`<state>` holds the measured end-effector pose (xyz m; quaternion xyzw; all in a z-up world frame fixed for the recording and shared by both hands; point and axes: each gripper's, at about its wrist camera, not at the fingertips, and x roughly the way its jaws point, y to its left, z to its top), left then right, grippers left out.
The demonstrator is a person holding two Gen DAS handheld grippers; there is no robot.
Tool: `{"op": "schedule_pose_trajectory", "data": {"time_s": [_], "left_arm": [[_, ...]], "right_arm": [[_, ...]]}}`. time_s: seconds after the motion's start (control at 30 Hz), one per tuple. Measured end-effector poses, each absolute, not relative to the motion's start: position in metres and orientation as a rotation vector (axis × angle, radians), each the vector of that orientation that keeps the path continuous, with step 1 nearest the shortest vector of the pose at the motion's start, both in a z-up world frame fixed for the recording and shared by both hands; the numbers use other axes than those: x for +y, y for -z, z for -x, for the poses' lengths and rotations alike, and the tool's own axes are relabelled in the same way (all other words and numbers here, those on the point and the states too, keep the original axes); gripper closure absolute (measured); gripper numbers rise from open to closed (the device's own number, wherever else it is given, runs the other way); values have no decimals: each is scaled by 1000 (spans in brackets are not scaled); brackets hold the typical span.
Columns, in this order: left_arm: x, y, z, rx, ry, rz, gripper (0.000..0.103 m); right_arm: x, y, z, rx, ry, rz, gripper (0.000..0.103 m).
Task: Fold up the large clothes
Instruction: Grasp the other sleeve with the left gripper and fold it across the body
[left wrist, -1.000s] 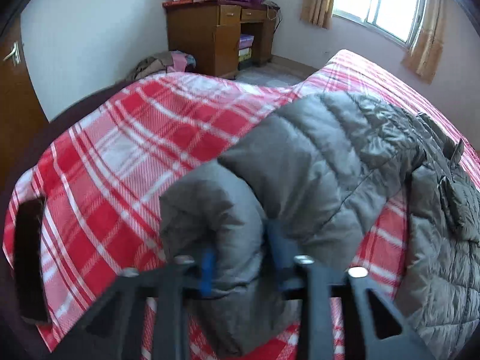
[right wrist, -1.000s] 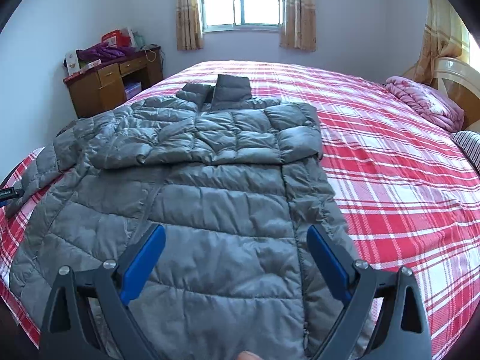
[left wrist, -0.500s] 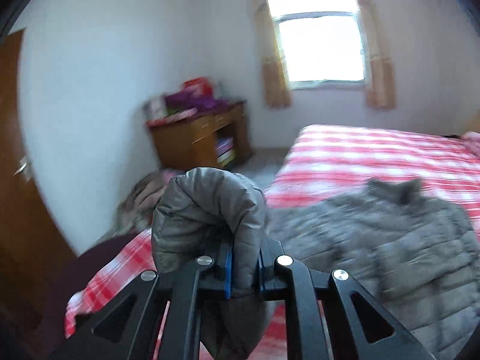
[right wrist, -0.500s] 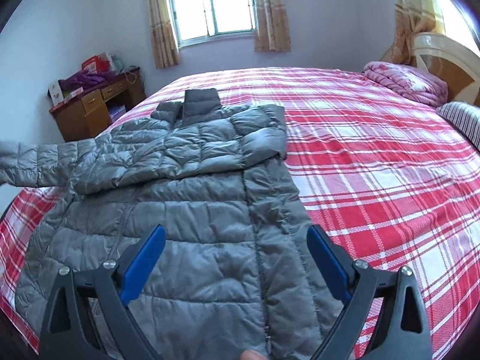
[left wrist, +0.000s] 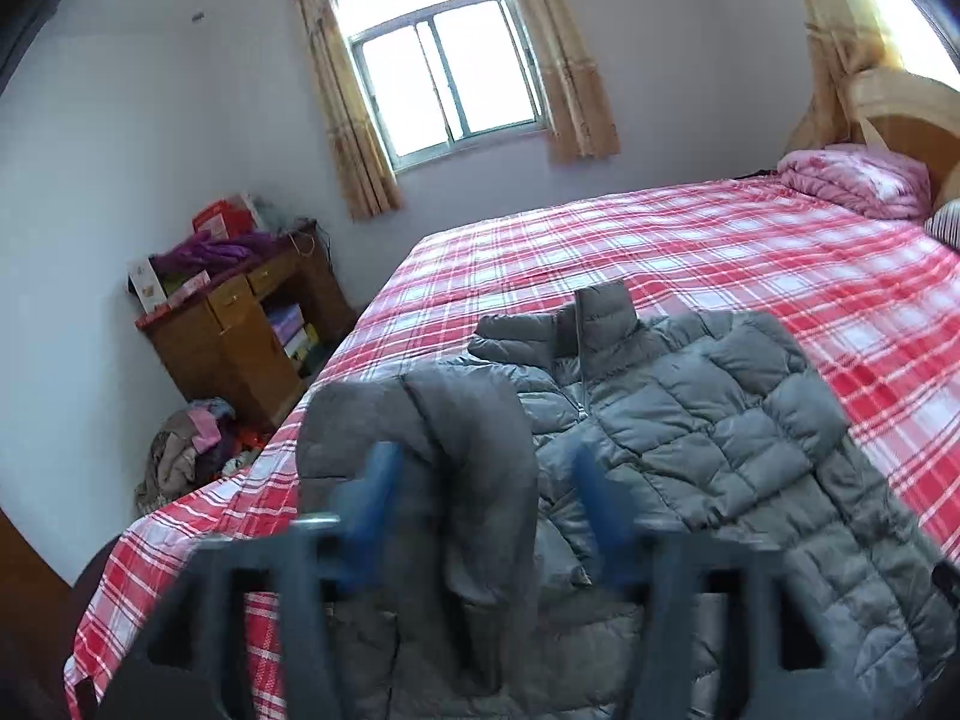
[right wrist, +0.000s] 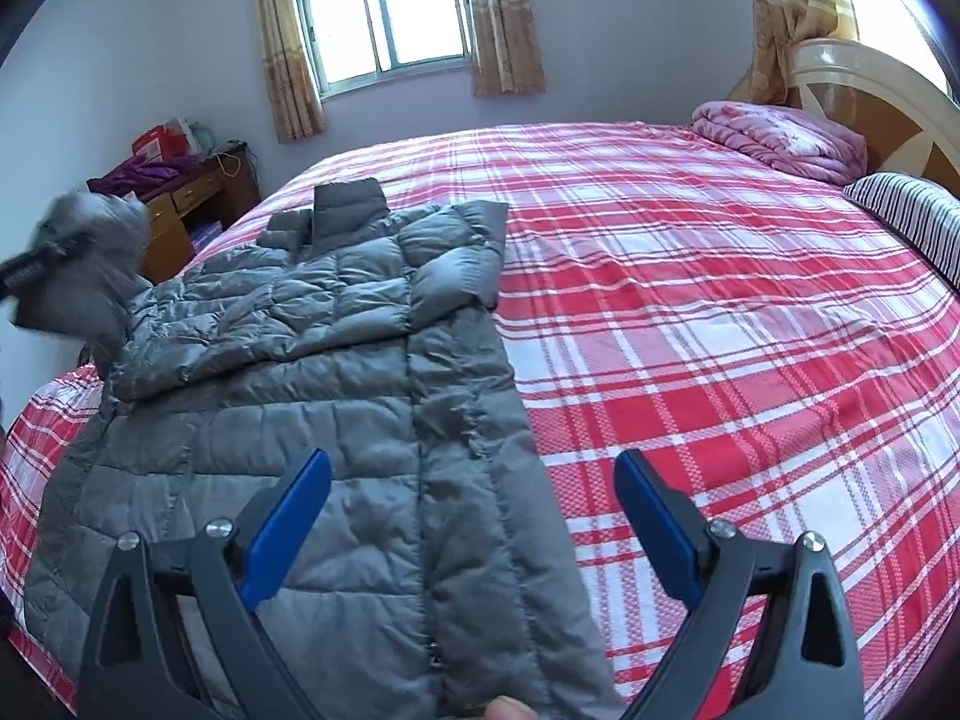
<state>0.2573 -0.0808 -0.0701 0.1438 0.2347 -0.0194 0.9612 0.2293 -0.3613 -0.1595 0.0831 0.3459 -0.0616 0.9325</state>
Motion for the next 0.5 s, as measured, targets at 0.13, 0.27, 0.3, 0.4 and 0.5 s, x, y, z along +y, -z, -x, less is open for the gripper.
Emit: {"op": "schedule_pose_trajectory", "data": {"time_s": [0.13, 0.27, 0.3, 0.4, 0.5], "left_arm": [[-68, 75, -245, 408, 1, -320, 10], [-17, 90, -256, 465, -89, -277, 9], [1, 98, -262, 499, -126, -259, 9], [45, 116, -272, 580, -202, -174, 9], [62, 129, -269, 612, -195, -101, 9]], "right_arm": [[-362, 154, -234, 716, 131, -157, 6], [-348, 144, -249, 728, 100, -142, 2], [-343, 142, -253, 730, 85, -141, 2], [-320, 132, -270, 742, 23, -128, 2], [-290, 121, -286, 744, -36, -86, 2]]}}
